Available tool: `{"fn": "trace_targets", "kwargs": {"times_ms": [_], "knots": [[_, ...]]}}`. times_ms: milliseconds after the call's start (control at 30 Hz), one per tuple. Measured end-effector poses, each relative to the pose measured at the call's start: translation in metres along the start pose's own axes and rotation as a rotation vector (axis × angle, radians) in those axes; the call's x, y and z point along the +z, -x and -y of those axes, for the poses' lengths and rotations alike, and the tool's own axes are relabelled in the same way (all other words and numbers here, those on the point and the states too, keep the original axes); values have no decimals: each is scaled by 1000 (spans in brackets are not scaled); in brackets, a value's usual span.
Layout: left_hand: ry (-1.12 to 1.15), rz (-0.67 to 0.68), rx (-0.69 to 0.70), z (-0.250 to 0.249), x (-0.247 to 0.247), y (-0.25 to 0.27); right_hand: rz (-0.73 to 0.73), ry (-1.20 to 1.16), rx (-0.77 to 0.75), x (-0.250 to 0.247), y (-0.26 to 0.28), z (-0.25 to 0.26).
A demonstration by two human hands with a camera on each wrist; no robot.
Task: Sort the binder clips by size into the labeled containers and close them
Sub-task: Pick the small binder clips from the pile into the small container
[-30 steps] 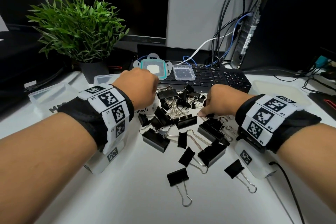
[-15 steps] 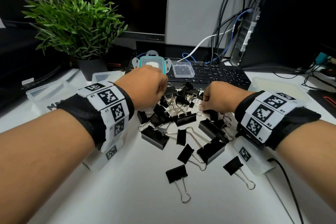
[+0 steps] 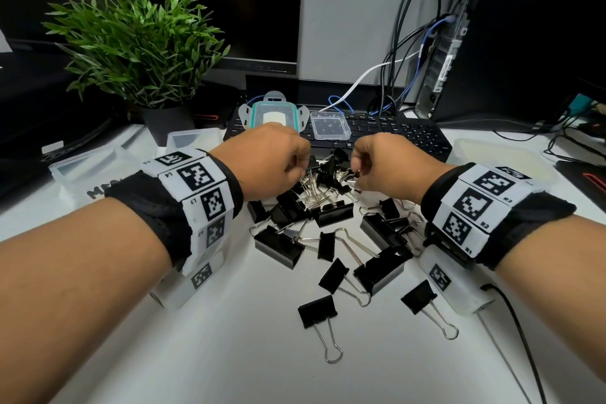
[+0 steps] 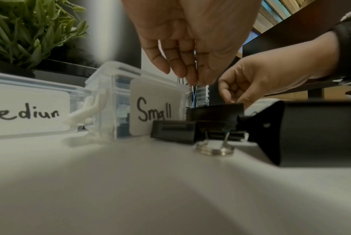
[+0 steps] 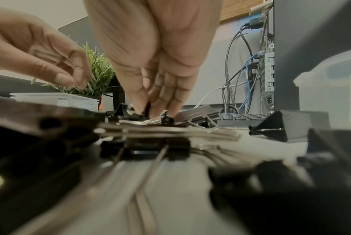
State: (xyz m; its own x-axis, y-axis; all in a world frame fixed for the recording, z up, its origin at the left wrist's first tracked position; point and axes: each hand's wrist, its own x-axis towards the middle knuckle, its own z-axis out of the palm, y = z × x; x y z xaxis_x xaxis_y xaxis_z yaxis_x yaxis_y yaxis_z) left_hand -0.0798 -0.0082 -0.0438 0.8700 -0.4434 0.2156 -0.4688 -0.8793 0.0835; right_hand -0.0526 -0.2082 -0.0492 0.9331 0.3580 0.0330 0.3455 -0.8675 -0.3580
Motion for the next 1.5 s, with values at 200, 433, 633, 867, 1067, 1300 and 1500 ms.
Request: {"fn": "trace_targets", "kwargs": {"times_ms": [200, 433, 633, 867, 1067, 1300, 1500], "knots": [[60, 35, 6, -7, -3, 0, -40, -209, -169, 0, 2, 9], [80, 19, 4, -13, -3, -1, -69, -332, -223, 2, 1, 13], [53, -1, -9, -11, 0, -2, -58, -367, -237, 4, 4, 17], [-55, -159, -255, 3, -7, 1, 66, 66, -90, 3, 1, 13], [-173, -70, -388, 1, -15, 7, 234, 206, -17, 1, 3, 16], [-229, 14, -479, 4, -14, 9, 265, 239, 4, 1, 4, 15], [-285, 129, -506, 8, -8, 10, 320, 102, 114, 0, 4, 17]]}}
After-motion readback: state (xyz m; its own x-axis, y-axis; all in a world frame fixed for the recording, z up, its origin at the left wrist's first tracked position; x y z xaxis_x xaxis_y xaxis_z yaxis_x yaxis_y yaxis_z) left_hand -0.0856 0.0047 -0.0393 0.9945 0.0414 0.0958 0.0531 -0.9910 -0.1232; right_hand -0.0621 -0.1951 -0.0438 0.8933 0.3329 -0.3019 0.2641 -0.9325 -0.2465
